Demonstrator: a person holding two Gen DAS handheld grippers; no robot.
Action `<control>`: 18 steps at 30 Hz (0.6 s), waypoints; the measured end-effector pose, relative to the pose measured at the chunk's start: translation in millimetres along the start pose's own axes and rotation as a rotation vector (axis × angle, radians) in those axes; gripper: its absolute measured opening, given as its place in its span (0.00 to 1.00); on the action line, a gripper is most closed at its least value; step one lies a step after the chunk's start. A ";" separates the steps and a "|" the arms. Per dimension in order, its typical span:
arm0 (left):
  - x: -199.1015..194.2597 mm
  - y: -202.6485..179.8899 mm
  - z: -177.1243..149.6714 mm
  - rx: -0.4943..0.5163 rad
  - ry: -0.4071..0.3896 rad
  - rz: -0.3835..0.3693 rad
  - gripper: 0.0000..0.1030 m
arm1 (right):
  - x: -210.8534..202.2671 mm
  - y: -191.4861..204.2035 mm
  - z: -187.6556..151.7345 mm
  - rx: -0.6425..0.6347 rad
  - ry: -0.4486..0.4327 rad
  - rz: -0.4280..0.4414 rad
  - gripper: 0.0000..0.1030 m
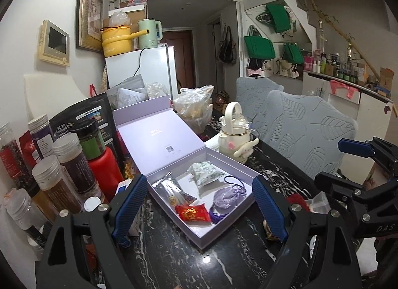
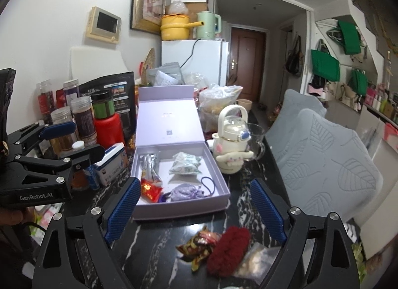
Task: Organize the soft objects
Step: 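Move both tools back from the box toward the remaining items on the table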
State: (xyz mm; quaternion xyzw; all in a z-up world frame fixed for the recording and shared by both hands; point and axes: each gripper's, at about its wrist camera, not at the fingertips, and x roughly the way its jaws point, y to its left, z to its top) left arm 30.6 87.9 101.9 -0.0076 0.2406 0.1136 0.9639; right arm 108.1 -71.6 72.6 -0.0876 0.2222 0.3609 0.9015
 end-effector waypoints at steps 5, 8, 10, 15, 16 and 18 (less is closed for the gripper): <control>-12.1 -6.5 -4.1 -0.009 -0.002 -0.033 0.84 | -20.6 -1.1 -7.9 -0.001 -0.016 -0.023 0.89; -15.9 -12.2 -7.7 -0.006 0.006 -0.073 0.84 | -29.1 -3.5 -14.6 0.010 -0.019 -0.033 0.89; -18.4 -18.4 -11.0 0.004 0.008 -0.081 0.84 | -33.6 -5.3 -20.7 0.021 -0.013 -0.041 0.89; -18.2 -32.3 -21.0 0.030 0.030 -0.126 0.84 | -43.5 -8.5 -36.2 0.039 0.013 -0.075 0.89; -17.7 -34.3 -22.8 0.031 0.033 -0.132 0.84 | -44.7 -9.3 -38.5 0.045 0.020 -0.076 0.89; -15.9 -38.4 -27.5 0.031 0.046 -0.159 0.84 | -48.0 -11.1 -44.1 0.059 0.029 -0.081 0.89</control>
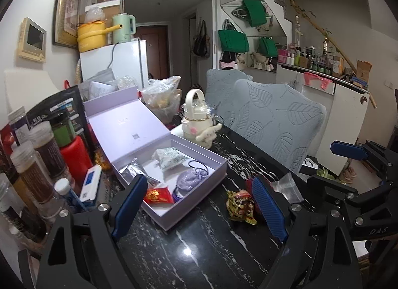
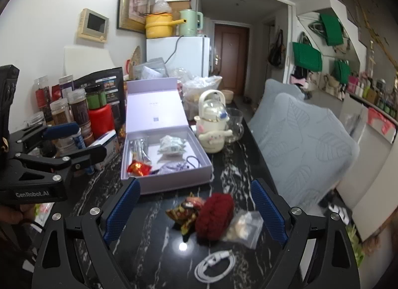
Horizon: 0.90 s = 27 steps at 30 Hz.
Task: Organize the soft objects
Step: 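Move both tools back from the box toward the remaining items on the table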
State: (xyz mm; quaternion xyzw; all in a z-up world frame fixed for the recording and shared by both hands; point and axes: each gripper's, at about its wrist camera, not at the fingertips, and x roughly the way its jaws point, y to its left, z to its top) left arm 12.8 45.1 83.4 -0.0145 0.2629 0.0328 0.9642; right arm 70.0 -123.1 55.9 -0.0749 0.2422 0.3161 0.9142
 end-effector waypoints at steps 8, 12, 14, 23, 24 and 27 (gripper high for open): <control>4.4 -18.4 -14.4 0.016 0.038 -0.054 0.84 | -7.0 -3.5 -23.8 0.036 0.037 -0.050 0.89; 9.1 -25.4 -22.3 0.028 0.059 -0.079 0.84 | -8.2 -8.6 -40.2 0.067 0.064 -0.078 0.89; 13.7 -28.1 -27.6 0.032 0.074 -0.091 0.84 | -7.7 -10.3 -49.9 0.082 0.077 -0.085 0.89; 35.8 -37.1 -56.3 0.035 0.167 -0.149 0.84 | 2.0 -17.2 -88.8 0.149 0.143 -0.097 0.89; 38.5 -38.1 -60.0 0.036 0.180 -0.157 0.84 | 4.0 -18.0 -93.3 0.154 0.152 -0.098 0.89; 44.9 -39.4 -67.9 0.033 0.205 -0.167 0.84 | 9.3 -19.0 -101.4 0.162 0.168 -0.093 0.89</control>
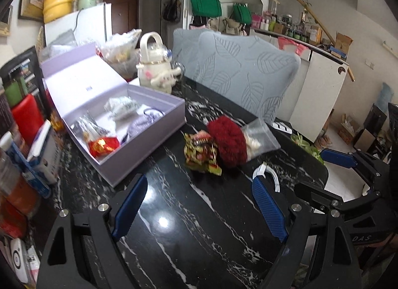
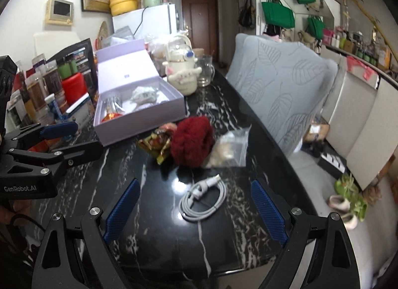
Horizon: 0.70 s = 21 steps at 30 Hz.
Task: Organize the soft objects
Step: 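Move both tools back from the box toward the remaining items on the table, then grasp and lift the gold snack bag with the left tool while the right tool lowers over the white cable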
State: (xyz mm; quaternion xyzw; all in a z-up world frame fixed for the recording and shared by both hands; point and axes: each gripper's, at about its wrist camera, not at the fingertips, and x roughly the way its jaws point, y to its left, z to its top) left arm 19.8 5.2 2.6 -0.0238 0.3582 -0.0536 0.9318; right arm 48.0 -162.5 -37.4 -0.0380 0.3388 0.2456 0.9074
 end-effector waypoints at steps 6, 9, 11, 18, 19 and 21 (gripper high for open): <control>16.2 -0.3 -11.4 0.000 0.041 -0.004 0.84 | 18.8 0.6 -13.5 -0.005 0.022 -0.001 0.89; 26.2 0.6 -15.5 -0.004 0.067 -0.016 0.84 | 31.4 2.6 -19.9 -0.021 0.031 -0.010 0.89; 32.1 0.7 -18.4 -0.002 0.080 -0.021 0.84 | 39.1 3.0 -23.0 -0.023 0.042 0.000 0.89; 50.2 1.8 -25.8 -0.005 0.121 -0.031 0.84 | 66.3 -2.1 -38.6 -0.016 0.089 0.016 0.89; 52.7 2.4 -25.3 -0.009 0.127 -0.035 0.84 | 69.0 -3.1 -40.0 -0.013 0.094 0.016 0.88; 58.0 3.1 -23.7 -0.015 0.135 -0.038 0.84 | 73.1 -5.2 -40.8 -0.005 0.094 0.016 0.85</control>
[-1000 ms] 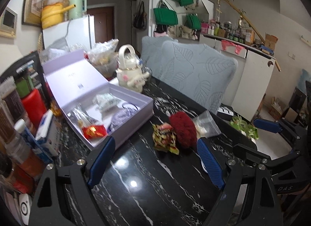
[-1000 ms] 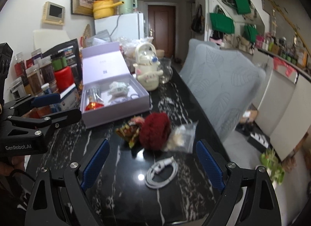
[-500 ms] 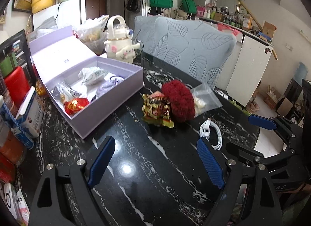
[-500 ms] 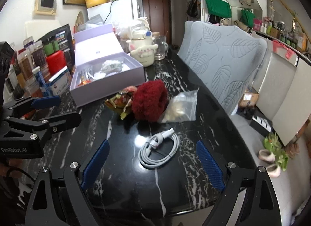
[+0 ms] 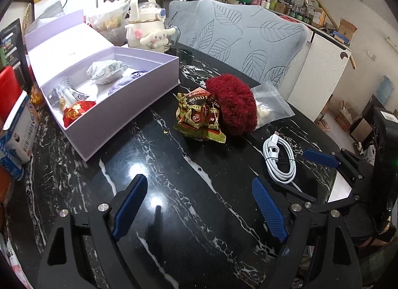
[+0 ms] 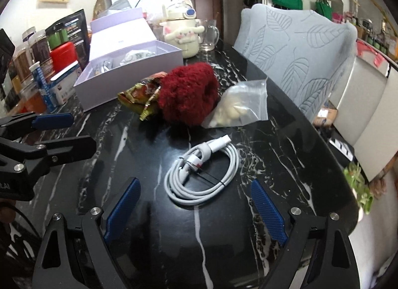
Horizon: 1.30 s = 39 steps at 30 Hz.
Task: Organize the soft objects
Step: 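Grasp and lift the gold snack bag with the left tool while the right tool lowers over the white cable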
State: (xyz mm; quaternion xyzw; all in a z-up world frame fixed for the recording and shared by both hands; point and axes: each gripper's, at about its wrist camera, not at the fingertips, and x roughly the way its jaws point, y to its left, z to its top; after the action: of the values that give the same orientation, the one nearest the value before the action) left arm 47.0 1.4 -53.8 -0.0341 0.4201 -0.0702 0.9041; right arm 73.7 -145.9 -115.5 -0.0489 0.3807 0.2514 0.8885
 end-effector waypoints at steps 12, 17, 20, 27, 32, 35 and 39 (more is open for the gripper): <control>20.6 5.5 24.2 -0.009 0.013 -0.001 0.84 | 14.5 -7.5 5.8 -0.046 -0.012 -0.026 0.60; 28.8 5.7 36.4 0.000 0.004 0.008 0.84 | 15.1 -18.6 10.5 -0.009 -0.005 0.020 0.59; 35.2 6.4 42.7 0.005 0.002 0.017 0.84 | 15.5 -26.6 12.3 0.008 -0.001 0.022 0.59; 51.5 7.6 55.4 0.025 0.003 0.032 0.84 | 17.0 -41.2 17.2 0.043 0.011 0.038 0.60; 65.5 14.7 65.7 0.010 0.015 0.035 0.84 | 21.8 -48.8 22.9 0.068 0.012 0.041 0.70; 74.9 18.9 71.6 -0.008 0.031 0.004 0.84 | 25.4 -50.7 26.0 0.070 0.011 0.038 0.71; 87.2 16.5 77.1 0.004 0.047 -0.024 0.84 | 29.5 -49.8 30.0 0.066 0.007 0.039 0.71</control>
State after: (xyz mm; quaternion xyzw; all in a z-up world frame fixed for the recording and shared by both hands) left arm 163.1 4.4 -72.0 -0.0359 0.4405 -0.0827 0.8932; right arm 134.5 -168.8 -120.2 -0.0130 0.3929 0.2556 0.8832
